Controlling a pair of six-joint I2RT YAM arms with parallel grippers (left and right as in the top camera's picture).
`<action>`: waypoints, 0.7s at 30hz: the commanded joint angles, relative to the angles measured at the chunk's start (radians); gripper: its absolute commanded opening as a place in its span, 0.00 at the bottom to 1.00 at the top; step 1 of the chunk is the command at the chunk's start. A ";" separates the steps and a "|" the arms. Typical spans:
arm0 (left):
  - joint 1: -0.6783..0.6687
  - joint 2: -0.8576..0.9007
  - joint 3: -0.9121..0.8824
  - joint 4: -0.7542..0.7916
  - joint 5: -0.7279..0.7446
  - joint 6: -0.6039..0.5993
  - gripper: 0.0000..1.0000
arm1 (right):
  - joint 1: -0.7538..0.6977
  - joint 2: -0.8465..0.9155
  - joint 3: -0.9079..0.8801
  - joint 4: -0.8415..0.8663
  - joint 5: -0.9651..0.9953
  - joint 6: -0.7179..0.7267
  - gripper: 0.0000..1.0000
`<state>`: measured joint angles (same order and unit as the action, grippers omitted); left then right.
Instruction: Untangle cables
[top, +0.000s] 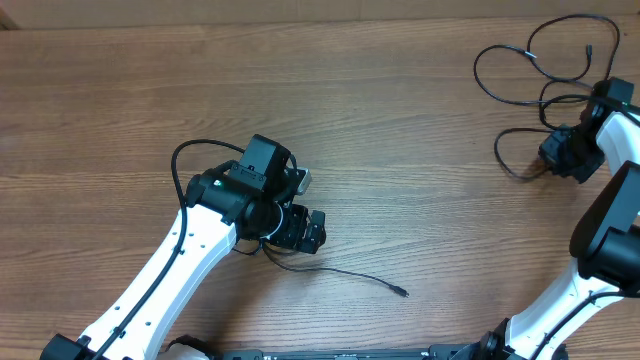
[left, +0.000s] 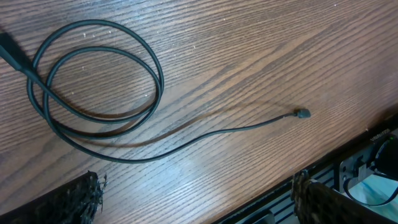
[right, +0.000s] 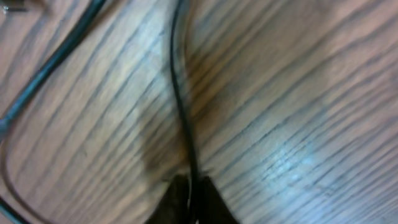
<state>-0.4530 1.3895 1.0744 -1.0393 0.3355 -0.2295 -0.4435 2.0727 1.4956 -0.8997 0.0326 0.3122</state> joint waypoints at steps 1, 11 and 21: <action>-0.006 -0.017 0.019 0.003 -0.003 -0.003 1.00 | 0.001 0.010 -0.002 0.008 -0.048 0.002 0.04; -0.006 -0.017 0.019 0.003 -0.003 -0.003 1.00 | 0.005 0.009 0.019 0.035 -0.227 -0.170 0.04; -0.006 -0.017 0.019 0.003 -0.003 -0.003 1.00 | -0.002 0.009 0.018 0.123 -0.094 -0.165 0.04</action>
<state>-0.4530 1.3895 1.0744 -1.0393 0.3359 -0.2295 -0.4438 2.0731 1.4956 -0.7998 -0.0959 0.1684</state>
